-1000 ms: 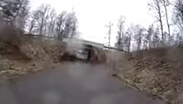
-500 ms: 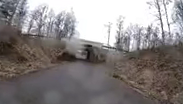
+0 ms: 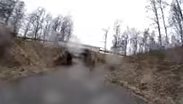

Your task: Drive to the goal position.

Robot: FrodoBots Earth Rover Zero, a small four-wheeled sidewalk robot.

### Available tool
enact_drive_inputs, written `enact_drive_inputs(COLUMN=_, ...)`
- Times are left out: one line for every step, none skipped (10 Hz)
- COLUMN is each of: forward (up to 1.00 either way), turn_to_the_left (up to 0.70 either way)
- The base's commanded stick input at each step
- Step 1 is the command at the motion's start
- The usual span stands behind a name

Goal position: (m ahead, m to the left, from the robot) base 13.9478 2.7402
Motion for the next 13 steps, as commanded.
enact_drive_inputs(forward=1.00, turn_to_the_left=0.12)
enact_drive_inputs(forward=1.00, turn_to_the_left=0.23)
enact_drive_inputs(forward=1.00, turn_to_the_left=0.31)
enact_drive_inputs(forward=1.00, turn_to_the_left=0.37)
enact_drive_inputs(forward=1.00, turn_to_the_left=0.34)
enact_drive_inputs(forward=1.00, turn_to_the_left=0.22)
enact_drive_inputs(forward=1.00, turn_to_the_left=0.11)
enact_drive_inputs(forward=1.00, turn_to_the_left=0.00)
enact_drive_inputs(forward=1.00, turn_to_the_left=0.00)
enact_drive_inputs(forward=1.00, turn_to_the_left=0.00)
enact_drive_inputs(forward=1.00, turn_to_the_left=0.00)
enact_drive_inputs(forward=1.00, turn_to_the_left=0.00)
enact_drive_inputs(forward=1.00, turn_to_the_left=0.06)
